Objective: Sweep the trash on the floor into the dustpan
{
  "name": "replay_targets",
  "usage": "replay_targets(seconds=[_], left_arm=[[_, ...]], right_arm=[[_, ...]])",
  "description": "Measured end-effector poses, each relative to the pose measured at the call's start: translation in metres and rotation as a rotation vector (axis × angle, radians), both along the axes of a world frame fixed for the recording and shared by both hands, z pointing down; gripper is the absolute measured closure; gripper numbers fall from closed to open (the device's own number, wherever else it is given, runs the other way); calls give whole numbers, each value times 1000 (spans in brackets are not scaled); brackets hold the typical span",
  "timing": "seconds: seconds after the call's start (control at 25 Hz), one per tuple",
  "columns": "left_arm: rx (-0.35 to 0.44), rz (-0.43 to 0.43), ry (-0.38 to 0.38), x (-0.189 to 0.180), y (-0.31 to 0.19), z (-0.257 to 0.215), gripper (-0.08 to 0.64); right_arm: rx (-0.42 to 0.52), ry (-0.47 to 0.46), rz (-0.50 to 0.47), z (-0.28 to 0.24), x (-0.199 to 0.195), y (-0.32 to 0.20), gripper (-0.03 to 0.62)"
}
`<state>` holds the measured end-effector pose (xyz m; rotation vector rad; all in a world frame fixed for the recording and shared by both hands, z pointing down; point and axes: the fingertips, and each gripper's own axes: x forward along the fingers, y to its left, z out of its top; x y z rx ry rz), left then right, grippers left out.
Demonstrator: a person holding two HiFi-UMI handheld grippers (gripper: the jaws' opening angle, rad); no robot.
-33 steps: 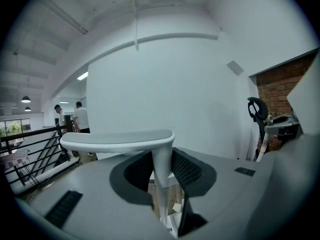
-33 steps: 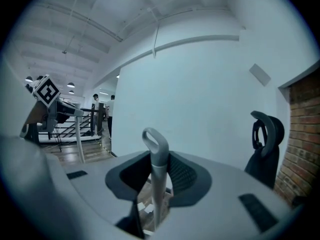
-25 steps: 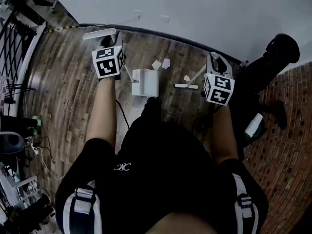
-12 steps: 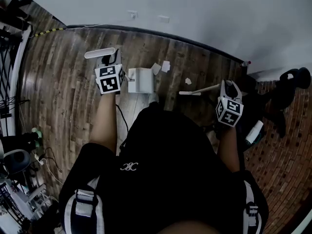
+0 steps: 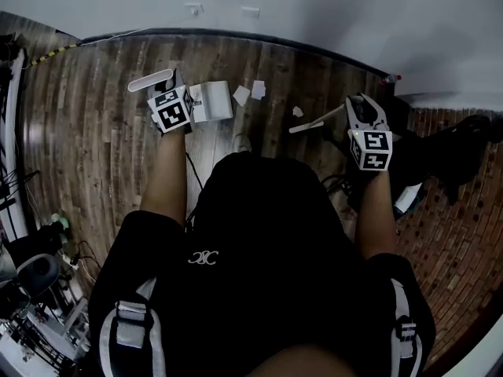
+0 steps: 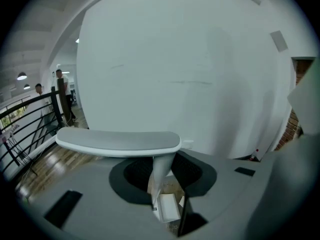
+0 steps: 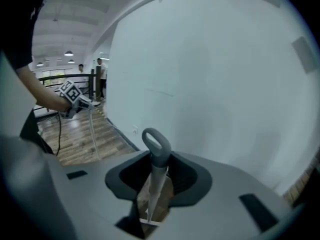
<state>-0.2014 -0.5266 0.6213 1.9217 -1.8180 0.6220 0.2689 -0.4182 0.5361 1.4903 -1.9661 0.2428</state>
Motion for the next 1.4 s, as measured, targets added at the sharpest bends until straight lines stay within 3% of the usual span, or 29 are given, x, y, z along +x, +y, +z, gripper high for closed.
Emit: replay_targets(seconds=[0.12,0.28,0.44,0.64,0.88,1.08,1.28,1.4], left_arm=[[-32,-30,11,2,-12,17,451],[-15,-37,3,5,-21,26,451],[-43,-41,5,4,-29,30,451],[-75,-65,24,3,-23,32,449],[-87,-66,40,-1,-28,31,448],[-75,-55,58,-4,-17,32,448],[-70,-54,79,-11,-5,31,446],[-69,-72,95,-17,-6,34,445]], right_arm=[[-62,22,-181,8,-16,-34,479],[-127,12,-392,21,-49,-80,479],[-185,-28,-574,42,-99,-132,479],[-270,-15,-819,67,-173,-158,477],[-300,-47,-1097,67,-285,-155,479],[-240,-97,-1312,45,-371,-111,483],[-217,-154,-1451,13,-425,-87,483],[-189,-194,-1472,-2,-441,-90,483]])
